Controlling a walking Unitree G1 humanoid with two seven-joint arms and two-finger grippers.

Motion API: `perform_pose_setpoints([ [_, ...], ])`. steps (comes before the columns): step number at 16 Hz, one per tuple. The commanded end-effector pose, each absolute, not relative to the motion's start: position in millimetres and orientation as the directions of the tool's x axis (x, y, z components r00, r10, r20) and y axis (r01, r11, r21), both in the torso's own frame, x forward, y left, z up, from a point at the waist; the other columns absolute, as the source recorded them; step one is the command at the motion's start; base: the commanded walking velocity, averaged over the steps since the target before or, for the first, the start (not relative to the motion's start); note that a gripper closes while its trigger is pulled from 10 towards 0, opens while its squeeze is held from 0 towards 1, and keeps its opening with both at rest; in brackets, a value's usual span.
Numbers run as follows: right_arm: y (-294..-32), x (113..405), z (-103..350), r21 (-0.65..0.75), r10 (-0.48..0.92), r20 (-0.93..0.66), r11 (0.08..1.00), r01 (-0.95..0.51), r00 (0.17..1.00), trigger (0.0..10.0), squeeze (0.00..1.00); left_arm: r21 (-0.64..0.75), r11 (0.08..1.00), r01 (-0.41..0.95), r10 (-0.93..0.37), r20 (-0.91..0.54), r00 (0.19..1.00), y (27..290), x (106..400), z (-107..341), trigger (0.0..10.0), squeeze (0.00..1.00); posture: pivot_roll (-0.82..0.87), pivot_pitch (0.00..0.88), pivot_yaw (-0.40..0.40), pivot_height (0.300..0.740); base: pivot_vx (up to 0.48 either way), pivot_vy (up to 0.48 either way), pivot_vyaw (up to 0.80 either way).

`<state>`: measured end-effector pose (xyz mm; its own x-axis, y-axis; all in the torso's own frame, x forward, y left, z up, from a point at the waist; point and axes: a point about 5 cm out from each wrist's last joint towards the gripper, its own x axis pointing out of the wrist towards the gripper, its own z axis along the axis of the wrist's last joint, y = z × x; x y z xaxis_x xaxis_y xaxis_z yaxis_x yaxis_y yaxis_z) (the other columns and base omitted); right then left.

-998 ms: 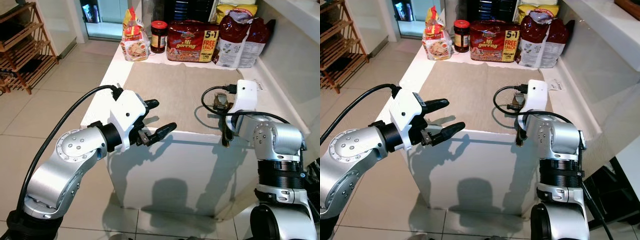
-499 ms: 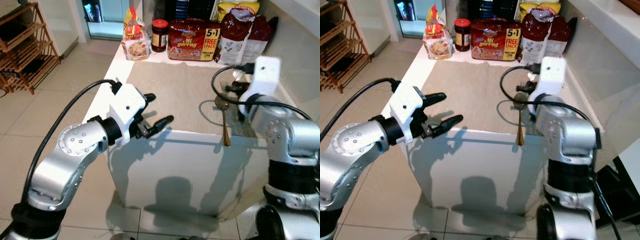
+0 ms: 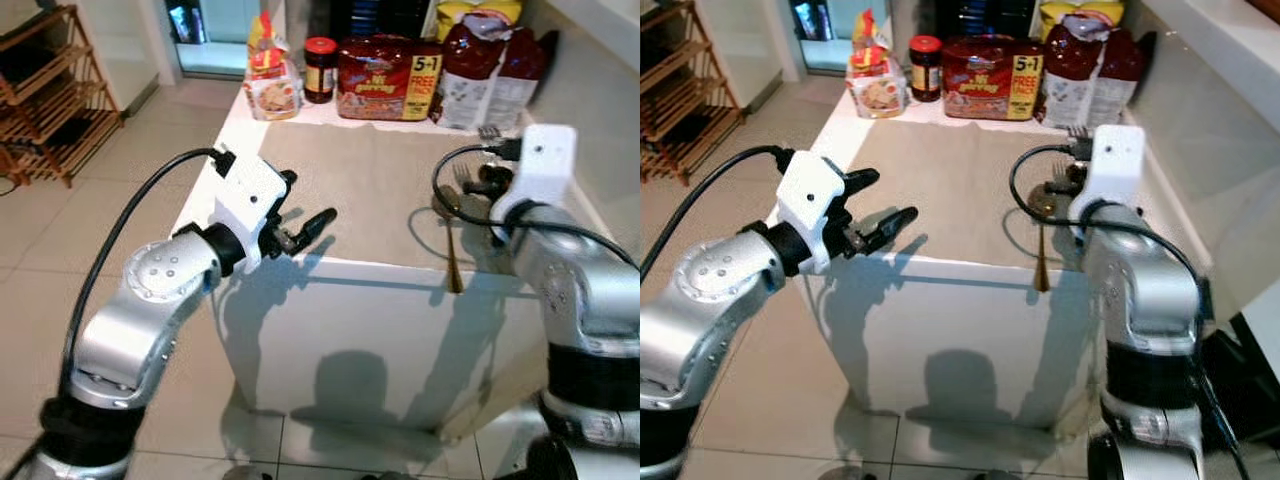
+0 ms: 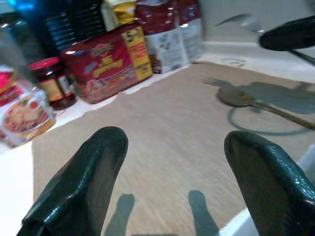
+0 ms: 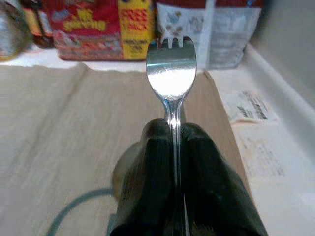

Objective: Setting the table

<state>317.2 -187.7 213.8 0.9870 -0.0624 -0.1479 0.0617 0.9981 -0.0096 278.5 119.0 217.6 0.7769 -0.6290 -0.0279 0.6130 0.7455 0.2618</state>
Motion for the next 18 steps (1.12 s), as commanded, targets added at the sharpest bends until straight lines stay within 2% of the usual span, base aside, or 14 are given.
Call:
perform_pose_setpoints([
  [1, -182.1, 305.1, 231.3, -0.014, -0.003, -0.019, 1.0, 0.003, 1.0, 10.0, 0.0, 0.242, 0.779, 0.578, -0.599, 0.017, 0.801, 118.8, 275.1, 221.6, 10.0, 0.0, 0.06, 0.027, -0.013, 0.74, 0.0, 0.0, 0.0],
  [2, -179.5, 296.9, 236.5, -0.023, 0.024, 0.045, 0.999, -0.023, 0.999, 10.0, 0.0, 0.231, 0.784, 0.577, -0.599, 0.036, 0.8, 116.7, 271.7, 221.6, 10.0, 0.0, 0.05, 0.026, -0.013, 0.74, 0.0, 0.0, 0.0],
  [3, -174.0, 276.7, 239.3, -0.043, 0.09, 0.137, 0.995, -0.084, 0.987, 10.0, 0.0, 0.203, 0.785, 0.586, -0.608, 0.067, 0.791, 112.2, 262.8, 218.4, 10.0, 0.0, 0.04, 0.024, -0.014, 0.74, 0.0, 0.0, 0.0],
  [5, -168.0, 241.9, 226.8, -0.007, 0.188, 0.197, 0.982, -0.19, 0.962, 10.0, 0.0, 0.175, 0.8, 0.574, -0.593, 0.08, 0.801, 112.5, 252.5, 209.3, 10.0, 0.0, 0.04, 0.025, -0.011, 0.74, 0.0, 0.0, 0.0],
  [7, -171.6, 213.0, 206.1, 0.009, 0.215, 0.223, 0.975, -0.223, 0.951, 10.0, 0.0, 0.152, 0.813, 0.562, -0.577, 0.077, 0.813, 119.3, 244.9, 200.0, 10.0, 0.0, 0.02, 0.025, -0.006, 0.74, 0.0, 0.0, 0.0],
  [12, -179.6, 177.3, 163.0, -0.059, 0.2, 0.2, 0.98, -0.193, 0.959, 10.0, 0.0, 0.1, 0.823, 0.559, -0.564, 0.043, 0.824, 129.3, 231.9, 177.2, 10.0, 0.0, 0.02, 0.029, -0.006, 0.74, 0.0, -0.475, 0.0],
  [15, -184.2, 168.2, 153.0, -0.087, 0.193, 0.211, 0.98, -0.178, 0.958, 10.0, 0.0, 0.105, 0.815, 0.57, -0.575, 0.019, 0.818, 131.9, 225.6, 168.7, 10.0, 0.0, 0.02, 0.029, -0.005, 0.74, 0.0, -0.48, 0.0],
  [18, -184.1, 160.2, 147.2, -0.151, 0.243, 0.246, 0.966, -0.21, 0.938, 10.0, 0.0, 0.064, 0.783, 0.619, -0.621, 0.019, 0.784, 133.6, 211.2, 161.4, 10.0, 0.0, 0.03, 0.035, -0.005, 0.74, 0.0, -0.48, 0.0],
])
